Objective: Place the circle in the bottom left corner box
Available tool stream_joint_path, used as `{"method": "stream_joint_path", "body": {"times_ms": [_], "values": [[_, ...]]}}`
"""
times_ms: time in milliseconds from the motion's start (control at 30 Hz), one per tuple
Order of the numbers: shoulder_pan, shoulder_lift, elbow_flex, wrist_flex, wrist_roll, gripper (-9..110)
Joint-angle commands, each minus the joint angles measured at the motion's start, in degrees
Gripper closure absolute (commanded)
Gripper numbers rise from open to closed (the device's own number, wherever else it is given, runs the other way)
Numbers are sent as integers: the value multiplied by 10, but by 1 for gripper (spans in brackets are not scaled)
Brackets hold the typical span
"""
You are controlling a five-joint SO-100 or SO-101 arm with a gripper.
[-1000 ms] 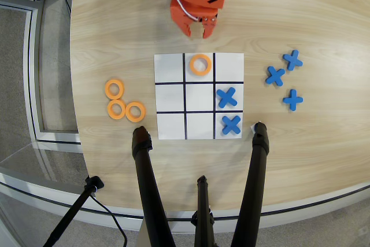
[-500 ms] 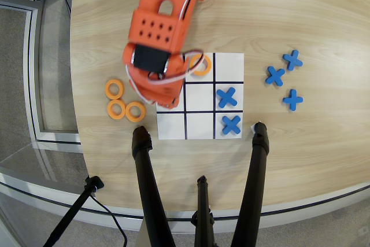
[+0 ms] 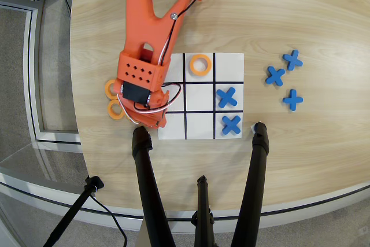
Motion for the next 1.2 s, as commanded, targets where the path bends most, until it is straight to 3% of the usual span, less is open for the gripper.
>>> {"method": "stream_joint_path", "body": {"times_ms": [0, 1167], "values": [[11, -5, -33, -10, -9, 81], [51, -62, -5, -40, -50, 81]]}}
